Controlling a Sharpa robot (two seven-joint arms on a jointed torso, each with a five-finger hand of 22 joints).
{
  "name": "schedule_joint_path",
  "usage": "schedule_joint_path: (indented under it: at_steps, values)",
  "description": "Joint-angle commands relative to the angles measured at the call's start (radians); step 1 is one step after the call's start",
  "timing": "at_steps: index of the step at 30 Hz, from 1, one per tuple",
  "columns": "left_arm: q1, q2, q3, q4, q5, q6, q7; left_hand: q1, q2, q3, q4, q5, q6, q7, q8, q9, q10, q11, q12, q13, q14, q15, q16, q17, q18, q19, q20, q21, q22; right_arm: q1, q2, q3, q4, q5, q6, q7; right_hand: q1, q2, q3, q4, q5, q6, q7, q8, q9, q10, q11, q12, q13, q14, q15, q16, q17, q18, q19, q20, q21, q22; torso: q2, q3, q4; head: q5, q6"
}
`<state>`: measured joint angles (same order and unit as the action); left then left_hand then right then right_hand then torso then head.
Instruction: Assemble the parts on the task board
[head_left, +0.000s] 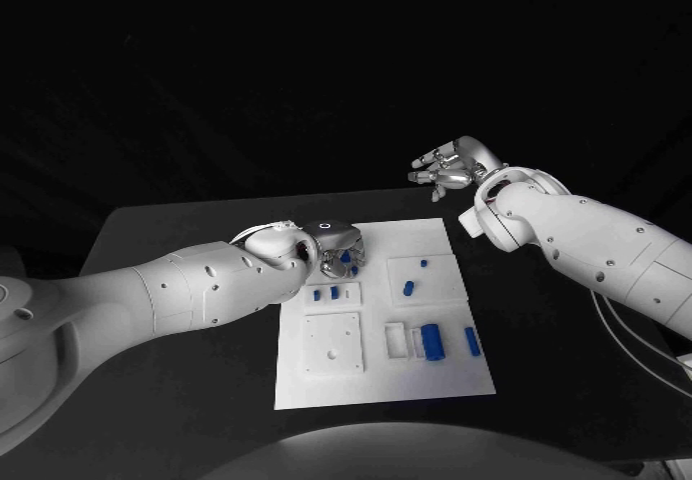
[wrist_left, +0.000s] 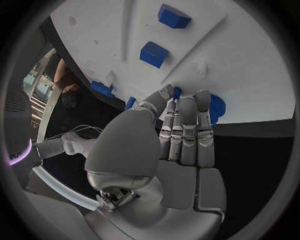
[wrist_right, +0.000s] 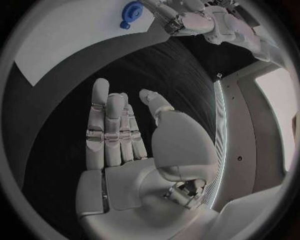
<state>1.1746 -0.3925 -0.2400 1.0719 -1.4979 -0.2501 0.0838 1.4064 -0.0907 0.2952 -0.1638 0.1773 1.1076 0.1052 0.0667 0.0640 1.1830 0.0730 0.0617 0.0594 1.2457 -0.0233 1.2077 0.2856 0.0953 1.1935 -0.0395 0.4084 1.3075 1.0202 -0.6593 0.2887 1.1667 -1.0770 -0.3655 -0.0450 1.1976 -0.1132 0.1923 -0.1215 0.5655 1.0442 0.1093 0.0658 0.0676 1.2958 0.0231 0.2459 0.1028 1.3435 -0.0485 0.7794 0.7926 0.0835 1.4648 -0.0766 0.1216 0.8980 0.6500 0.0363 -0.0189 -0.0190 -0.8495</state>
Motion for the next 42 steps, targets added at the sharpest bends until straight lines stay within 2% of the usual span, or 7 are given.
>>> schedule_joint_path:
  at_steps: [1,14,21,30,33,42]
  values:
    - [-0.002,0.005,0.000,-0.001,-0.010,0.021,0.002,-0.008,0.002,0.007,0.002,0.005,0.008,-0.002,-0.004,-0.001,0.002,-0.002,-0.003,-0.001,0.006,0.000,0.004,-0.001,0.010,-0.005,-0.002,0.004,0.023,0.000,0.001,0.001,0.001,0.001,0.003,0.012,-0.005,-0.001,-0.004,0.004,0.005,0.001,0.006,-0.003,-0.001,-0.003,0.002,-0.006,-0.001,-0.007,-0.001,0.005,-0.001,0.019,0.030,0.006,-0.004,-0.001,0.000,-0.0007,-0.0001,-0.001,-0.001]
    - [-0.009,0.014,0.000,-0.018,-0.010,0.040,-0.004,-0.014,0.013,0.009,0.011,0.001,0.016,0.001,-0.003,-0.001,0.010,-0.003,-0.003,-0.001,0.012,0.001,0.006,-0.003,0.012,-0.004,-0.001,0.011,0.022,0.000,0.001,0.001,0.002,0.001,0.004,0.011,-0.005,-0.001,-0.004,0.004,0.005,0.001,0.006,-0.003,-0.001,-0.003,0.002,-0.006,-0.001,-0.007,-0.001,0.005,-0.001,0.019,0.030,0.006,-0.004,-0.001,0.000,-0.0007,-0.0001,-0.002,-0.003]
    - [-0.011,0.016,0.000,-0.020,-0.010,0.051,-0.004,-0.013,0.023,0.003,0.019,0.000,0.042,-0.002,-0.002,0.000,0.044,-0.010,-0.002,-0.001,0.018,0.000,0.012,-0.002,0.013,0.001,-0.001,0.015,0.021,0.000,0.001,0.001,0.002,0.001,0.004,0.012,-0.005,-0.001,-0.004,0.005,0.005,0.003,0.006,-0.003,-0.001,-0.002,0.002,-0.006,-0.003,-0.008,0.000,0.005,-0.003,0.019,0.029,0.006,-0.004,-0.005,0.000,-0.0008,0.0001,-0.002,-0.004]
    - [-0.012,0.017,0.000,-0.021,-0.010,0.049,-0.006,-0.005,0.048,-0.024,0.027,-0.002,0.071,-0.009,-0.003,0.000,0.089,-0.024,-0.002,0.000,0.038,-0.007,0.022,0.002,0.010,0.012,-0.007,0.022,0.020,0.000,0.001,0.001,0.004,0.001,0.004,0.012,-0.005,-0.001,-0.004,0.005,0.005,0.003,0.006,-0.003,-0.001,-0.002,0.002,-0.006,-0.003,-0.008,0.000,0.005,-0.003,0.019,0.029,0.006,-0.004,-0.005,0.000,-0.0007,-0.0001,-0.002,-0.006]
    - [-0.013,0.016,0.001,-0.021,-0.010,0.045,-0.005,-0.012,0.071,-0.032,0.043,0.004,0.091,-0.014,-0.002,0.001,0.102,-0.030,-0.002,0.000,0.048,-0.011,0.024,0.003,0.008,0.019,-0.010,0.024,0.019,0.000,0.001,0.001,0.004,0.001,0.004,0.012,-0.008,0.001,-0.004,0.008,0.007,0.003,0.006,-0.003,-0.001,-0.002,0.002,-0.006,-0.004,-0.009,0.000,0.005,-0.004,0.019,0.029,0.006,-0.004,-0.007,0.000,-0.0007,0.0001,-0.002,-0.006]
    - [-0.016,0.007,0.001,-0.017,-0.002,0.003,0.001,0.004,0.084,-0.038,0.027,-0.004,0.110,-0.015,-0.003,0.001,0.121,-0.037,-0.002,0.001,0.071,-0.021,0.027,0.011,0.004,0.036,-0.022,0.030,0.021,0.000,0.001,0.001,0.004,0.001,0.004,0.012,-0.008,0.001,-0.003,0.008,0.007,0.003,0.006,-0.003,-0.001,-0.002,0.002,-0.006,-0.004,-0.009,0.000,0.005,-0.005,0.019,0.030,0.006,-0.004,-0.007,0.000,-0.0020,0.0001,-0.002,-0.002]
